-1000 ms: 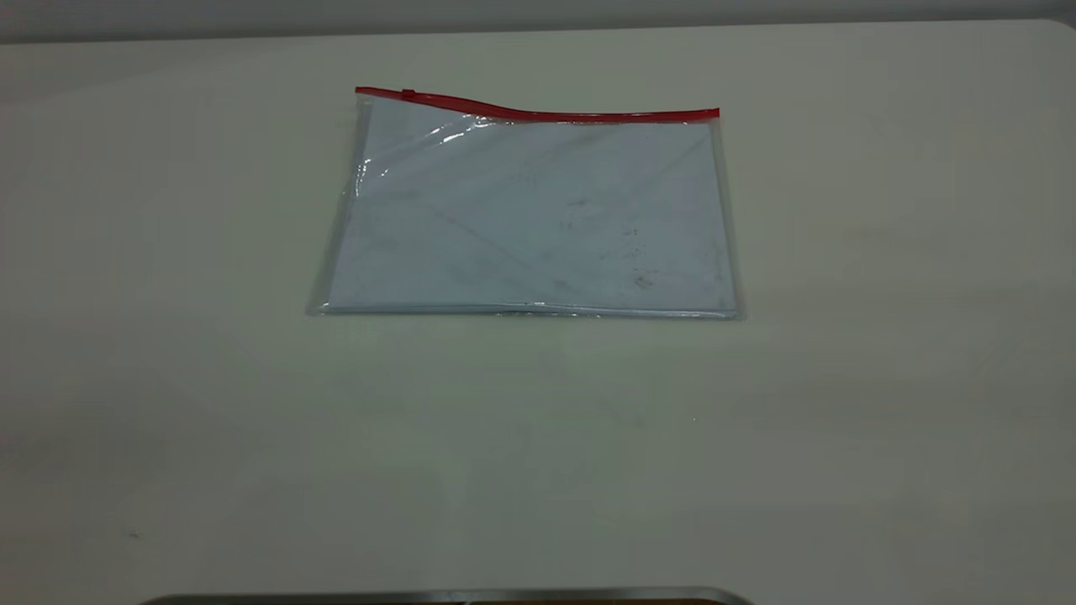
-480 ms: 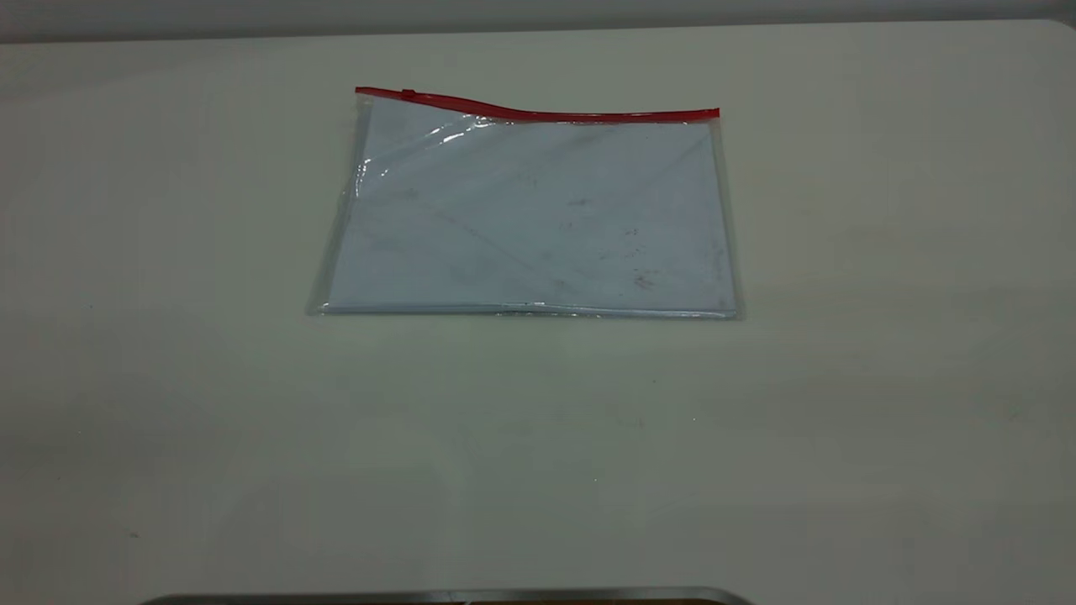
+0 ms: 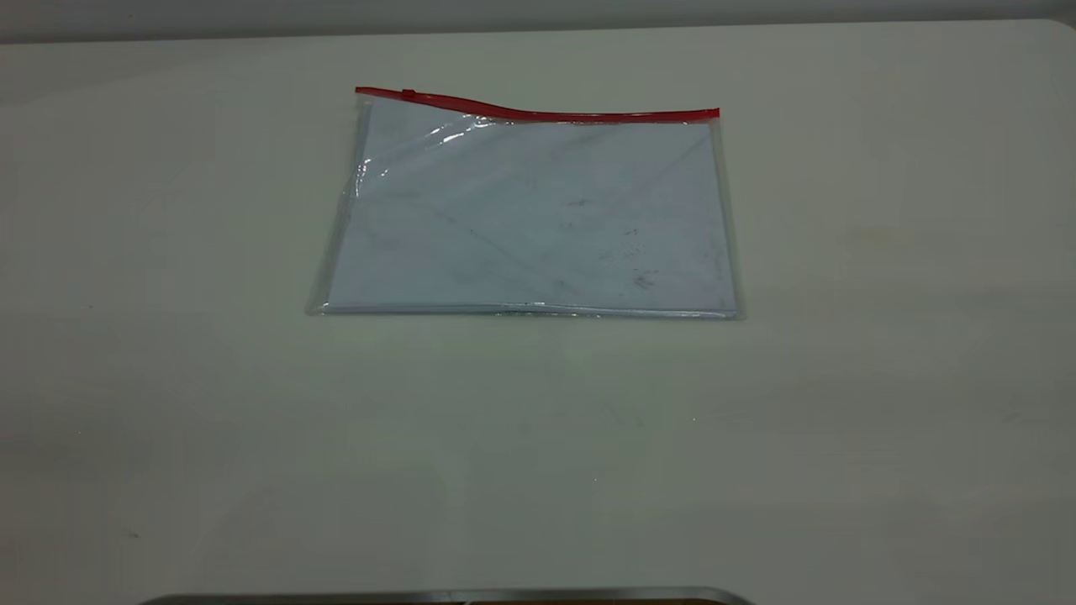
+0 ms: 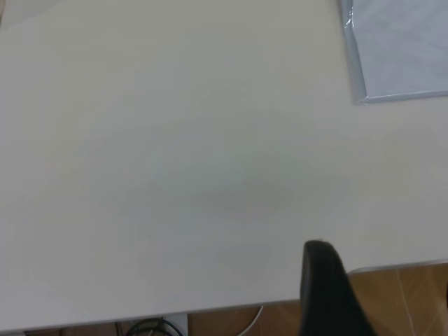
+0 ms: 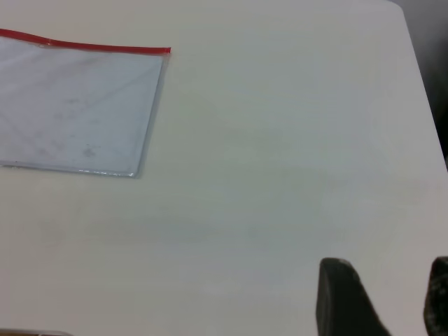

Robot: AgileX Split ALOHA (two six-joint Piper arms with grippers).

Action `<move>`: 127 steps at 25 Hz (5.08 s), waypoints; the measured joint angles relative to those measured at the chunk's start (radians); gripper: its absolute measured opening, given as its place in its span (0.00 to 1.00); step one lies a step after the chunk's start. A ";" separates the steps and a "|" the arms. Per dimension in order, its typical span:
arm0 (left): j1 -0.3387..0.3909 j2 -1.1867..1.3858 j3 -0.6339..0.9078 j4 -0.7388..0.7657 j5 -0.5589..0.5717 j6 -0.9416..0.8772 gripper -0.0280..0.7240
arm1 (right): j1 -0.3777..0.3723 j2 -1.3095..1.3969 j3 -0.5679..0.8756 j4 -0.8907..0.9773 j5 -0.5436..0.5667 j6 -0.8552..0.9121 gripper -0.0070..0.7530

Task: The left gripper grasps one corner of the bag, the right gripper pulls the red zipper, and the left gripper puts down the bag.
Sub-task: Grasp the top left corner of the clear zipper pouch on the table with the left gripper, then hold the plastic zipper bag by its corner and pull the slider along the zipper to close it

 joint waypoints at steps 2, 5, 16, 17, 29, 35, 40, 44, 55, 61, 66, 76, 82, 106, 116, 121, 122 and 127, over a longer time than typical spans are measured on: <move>0.000 0.000 0.000 0.000 0.000 0.000 0.66 | 0.000 0.000 0.000 0.000 0.000 0.000 0.44; 0.000 0.000 0.000 0.000 0.000 0.000 0.66 | 0.000 0.000 0.000 0.000 0.000 0.000 0.44; 0.000 0.000 0.000 0.000 0.000 -0.008 0.66 | 0.000 0.000 0.000 0.005 -0.001 0.000 0.44; 0.000 0.000 -0.001 0.000 -0.001 -0.025 0.66 | 0.000 0.000 0.000 0.017 -0.003 0.000 0.44; 0.000 0.565 -0.128 -0.060 -0.279 -0.030 0.72 | 0.000 0.529 0.043 0.487 -0.521 -0.484 0.62; 0.000 0.938 -0.161 -0.162 -0.533 0.125 0.78 | 0.041 0.969 -0.017 0.893 -0.708 -1.043 0.66; 0.000 1.230 -0.187 -0.235 -0.714 0.208 0.79 | 0.122 1.324 -0.170 1.264 -0.755 -1.408 0.66; 0.000 1.442 -0.295 -0.299 -0.768 0.308 0.79 | 0.192 1.586 -0.309 1.445 -0.736 -1.580 0.66; 0.000 2.021 -0.788 -0.511 -0.718 0.536 0.79 | 0.221 1.934 -0.568 1.519 -0.565 -1.628 0.66; 0.000 2.357 -1.115 -0.731 -0.563 0.767 0.80 | 0.221 1.955 -0.591 1.523 -0.562 -1.628 0.66; -0.002 2.557 -1.345 -0.799 -0.444 0.815 0.82 | 0.221 1.958 -0.591 1.523 -0.562 -1.628 0.66; -0.058 2.751 -1.520 -0.897 -0.397 0.869 0.82 | 0.221 1.958 -0.591 1.523 -0.562 -1.627 0.66; -0.078 2.804 -1.537 -0.998 -0.403 0.936 0.82 | 0.221 1.958 -0.591 1.523 -0.562 -1.620 0.66; -0.083 2.808 -1.544 -1.028 -0.241 1.022 0.11 | 0.221 1.959 -0.620 1.472 -0.526 -1.601 0.60; -0.217 2.779 -1.607 -0.882 -0.018 1.094 0.11 | 0.221 2.067 -0.758 1.468 -0.449 -1.636 0.60; -0.303 2.736 -1.673 -0.714 -0.009 1.095 0.11 | 0.221 2.182 -0.832 1.465 -0.387 -1.675 0.60; -0.313 2.734 -1.689 -0.697 -0.003 1.095 0.11 | 0.221 2.201 -0.845 1.465 -0.385 -1.681 0.60; -0.335 2.734 -1.772 -0.672 0.017 1.145 0.11 | 0.213 2.307 -0.911 1.437 -0.376 -1.687 0.60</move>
